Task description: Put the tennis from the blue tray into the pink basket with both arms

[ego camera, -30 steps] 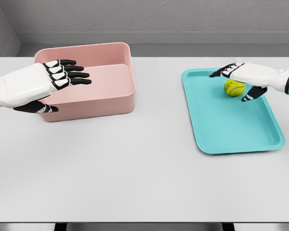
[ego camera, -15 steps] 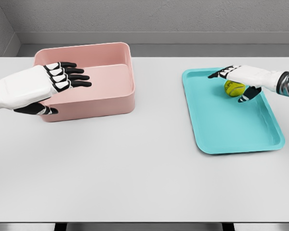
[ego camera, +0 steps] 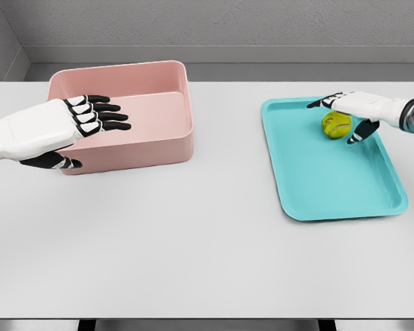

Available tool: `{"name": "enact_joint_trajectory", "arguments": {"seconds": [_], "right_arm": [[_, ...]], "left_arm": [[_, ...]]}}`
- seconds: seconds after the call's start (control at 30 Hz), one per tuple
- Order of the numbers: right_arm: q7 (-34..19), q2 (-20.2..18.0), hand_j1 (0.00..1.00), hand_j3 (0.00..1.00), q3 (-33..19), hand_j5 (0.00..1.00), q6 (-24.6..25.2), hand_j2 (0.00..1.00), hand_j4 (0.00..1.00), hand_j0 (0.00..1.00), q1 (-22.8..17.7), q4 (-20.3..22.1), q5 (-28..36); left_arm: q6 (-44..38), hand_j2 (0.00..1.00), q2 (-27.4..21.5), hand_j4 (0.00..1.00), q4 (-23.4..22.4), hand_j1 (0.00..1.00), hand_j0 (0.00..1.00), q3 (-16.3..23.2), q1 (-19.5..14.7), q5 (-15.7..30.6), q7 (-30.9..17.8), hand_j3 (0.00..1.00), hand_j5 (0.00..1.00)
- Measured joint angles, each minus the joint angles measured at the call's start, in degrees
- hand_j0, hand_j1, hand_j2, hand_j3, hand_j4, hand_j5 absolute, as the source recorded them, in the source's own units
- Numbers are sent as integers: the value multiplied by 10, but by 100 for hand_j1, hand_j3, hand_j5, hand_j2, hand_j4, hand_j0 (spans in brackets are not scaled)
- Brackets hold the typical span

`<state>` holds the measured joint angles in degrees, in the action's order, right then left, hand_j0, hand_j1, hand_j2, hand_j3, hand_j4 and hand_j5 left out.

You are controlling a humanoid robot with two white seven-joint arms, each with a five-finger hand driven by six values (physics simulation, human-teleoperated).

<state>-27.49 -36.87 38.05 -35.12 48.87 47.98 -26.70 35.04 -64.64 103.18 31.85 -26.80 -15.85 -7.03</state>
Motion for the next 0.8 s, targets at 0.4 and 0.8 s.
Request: {"name": "enact_joint_trajectory", "arguments": {"seconds": [0.4, 0.8], "right_arm": [[1, 11, 94, 94, 0, 94, 0, 94, 94, 94, 1, -27, -13], [2, 19, 91, 91, -1, 91, 0, 91, 91, 91, 16, -52, -15]], "left_arm": [[0, 100, -3, 100, 0, 100, 100, -1, 0, 1, 0, 100, 100], [0, 100, -10, 100, 0, 100, 100, -1, 0, 4, 0, 100, 100]]}}
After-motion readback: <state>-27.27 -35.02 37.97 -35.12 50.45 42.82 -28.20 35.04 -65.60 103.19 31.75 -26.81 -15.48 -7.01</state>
